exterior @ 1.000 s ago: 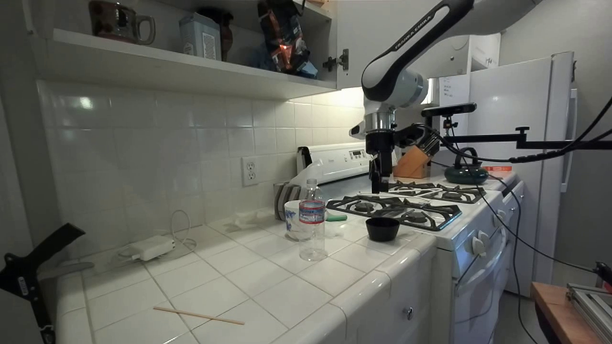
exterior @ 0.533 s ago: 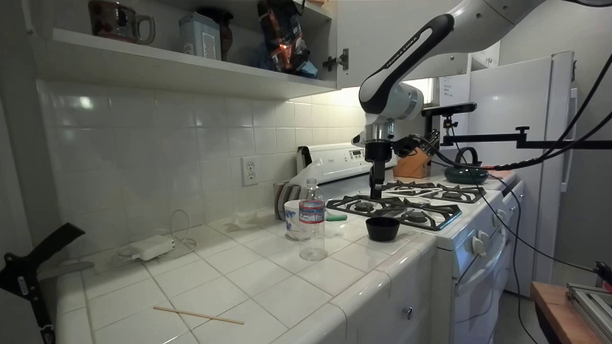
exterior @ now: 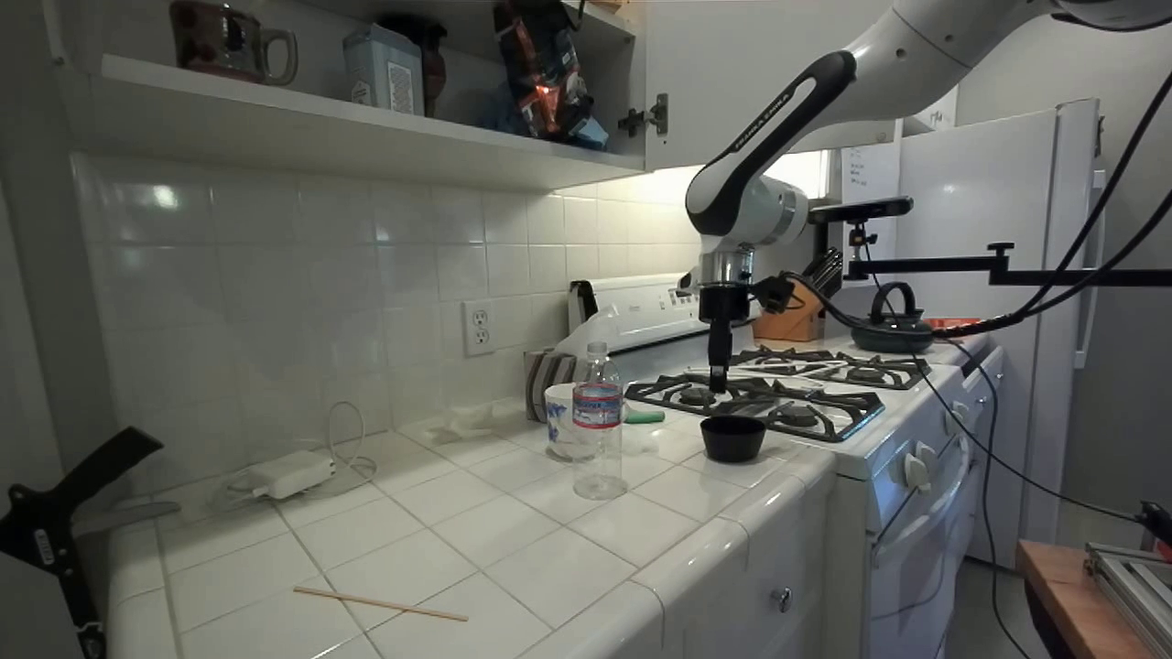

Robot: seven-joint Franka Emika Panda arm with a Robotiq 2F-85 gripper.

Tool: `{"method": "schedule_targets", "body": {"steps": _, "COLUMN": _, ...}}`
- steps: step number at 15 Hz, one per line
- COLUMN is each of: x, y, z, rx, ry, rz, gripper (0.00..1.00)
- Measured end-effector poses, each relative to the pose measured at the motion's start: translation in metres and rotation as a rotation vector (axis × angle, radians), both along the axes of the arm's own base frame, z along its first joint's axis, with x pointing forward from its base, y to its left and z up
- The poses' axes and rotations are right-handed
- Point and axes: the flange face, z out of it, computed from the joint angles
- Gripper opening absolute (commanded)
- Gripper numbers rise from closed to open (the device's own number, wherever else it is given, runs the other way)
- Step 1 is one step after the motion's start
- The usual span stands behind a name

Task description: Pour the contents in the black pot inside the water bottle

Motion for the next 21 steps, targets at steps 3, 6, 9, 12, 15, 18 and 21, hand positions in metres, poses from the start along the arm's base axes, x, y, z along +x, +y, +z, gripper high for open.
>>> {"method": "schedule_targets", "body": {"steps": 3, "x": -0.003, "y": -0.007, "z": -0.005, "rx": -0.001, "ry": 0.011, "rz": -0.036, "gripper": 0.77}}
{"method": "schedule_targets", "body": {"steps": 6, "x": -0.008, "y": -0.017, "z": -0.012, "rx": 0.001, "ry": 0.024, "rz": -0.066, "gripper": 0.74}}
{"method": "schedule_targets", "body": {"steps": 9, "x": -0.013, "y": -0.025, "z": -0.019, "rx": 0.004, "ry": 0.038, "rz": -0.09, "gripper": 0.75}}
{"method": "schedule_targets", "body": {"steps": 12, "x": -0.015, "y": -0.028, "z": -0.027, "rx": 0.007, "ry": 0.049, "rz": -0.101, "gripper": 0.69}}
{"method": "schedule_targets", "body": {"steps": 15, "x": -0.015, "y": -0.028, "z": -0.03, "rx": 0.009, "ry": 0.055, "rz": -0.102, "gripper": 0.47}}
{"method": "schedule_targets", "body": {"steps": 18, "x": -0.015, "y": -0.026, "z": -0.033, "rx": 0.011, "ry": 0.06, "rz": -0.104, "gripper": 0.4}}
{"method": "schedule_targets", "body": {"steps": 21, "x": -0.014, "y": -0.025, "z": -0.035, "rx": 0.013, "ry": 0.064, "rz": -0.104, "gripper": 0.43}}
